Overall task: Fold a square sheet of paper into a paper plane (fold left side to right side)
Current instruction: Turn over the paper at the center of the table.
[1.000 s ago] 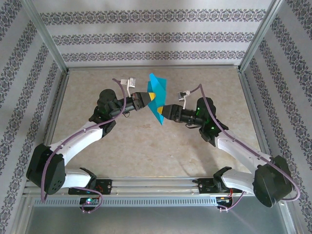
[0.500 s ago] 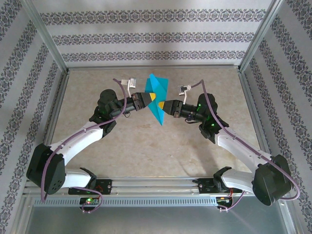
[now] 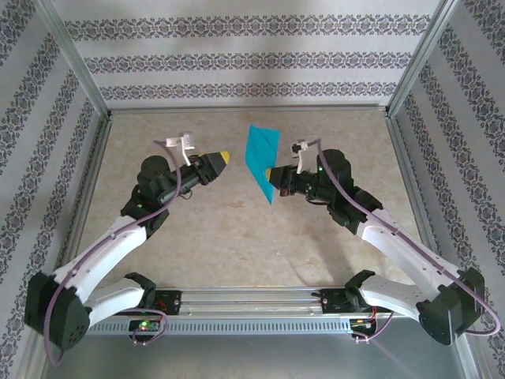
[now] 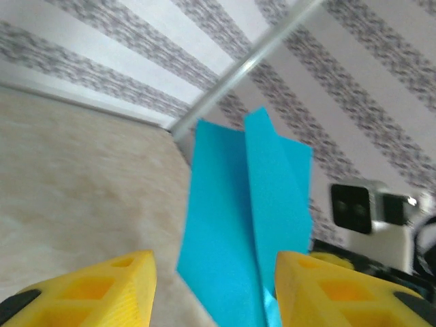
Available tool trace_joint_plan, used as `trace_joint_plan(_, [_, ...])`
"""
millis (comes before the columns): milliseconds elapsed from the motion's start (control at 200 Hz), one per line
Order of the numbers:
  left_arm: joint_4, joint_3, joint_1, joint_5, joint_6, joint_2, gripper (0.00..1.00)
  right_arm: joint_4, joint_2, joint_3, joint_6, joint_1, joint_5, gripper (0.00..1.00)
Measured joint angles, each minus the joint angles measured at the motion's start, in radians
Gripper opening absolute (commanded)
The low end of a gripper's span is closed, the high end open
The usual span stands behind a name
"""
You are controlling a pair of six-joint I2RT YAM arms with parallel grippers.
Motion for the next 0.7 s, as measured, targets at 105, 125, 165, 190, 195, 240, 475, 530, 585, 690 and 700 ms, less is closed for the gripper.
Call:
trace_joint_plan(105, [-0.131,-0.009,0.001,-0.128,0.054,-0.116,0.51,-0.21,0.042,0.116,-0.119,0.119,0.271,0.04])
trace_joint_plan(125, [-0.157,-0.01,0.001,-0.153,0.063,-0.137,0.51,-0.248,0.058,0.14,-0.136,0.143,0.328,0.04])
trace_joint_plan(165, [-0.199,-0.013,0.001,-0.202,0.078,-0.176,0.51,-0.308,0.095,0.183,-0.168,0.183,0.425,0.04])
trace_joint_plan(190, [-0.222,-0.016,0.002,-0.23,0.087,-0.2,0.51,-0.343,0.123,0.208,-0.185,0.206,0.483,0.04])
trace_joint_plan(195, [-0.229,-0.017,0.002,-0.239,0.089,-0.206,0.51,-0.354,0.131,0.216,-0.19,0.212,0.5,0.04])
trace_joint_plan(240, [-0.266,-0.025,0.002,-0.288,0.101,-0.245,0.51,-0.41,0.186,0.256,-0.217,0.247,0.597,0.04])
trace_joint_plan(475, [-0.403,-0.062,0.006,-0.476,0.129,-0.377,0.51,-0.673,0.572,0.449,-0.307,0.372,1.008,0.04])
trace_joint_plan(530, [-0.418,-0.062,0.006,-0.495,0.133,-0.384,0.51,-0.715,0.664,0.49,-0.322,0.387,1.073,0.04])
trace_joint_plan(585, [-0.427,-0.062,0.006,-0.509,0.138,-0.386,0.51,-0.747,0.75,0.52,-0.336,0.4,1.125,0.04])
trace_joint_plan(690, [-0.436,-0.062,0.006,-0.52,0.145,-0.38,0.51,-0.796,0.897,0.56,-0.358,0.412,1.184,0.05])
trace_joint_plan(700, [-0.437,-0.062,0.006,-0.52,0.145,-0.379,0.51,-0.8,0.909,0.564,-0.361,0.412,1.188,0.05])
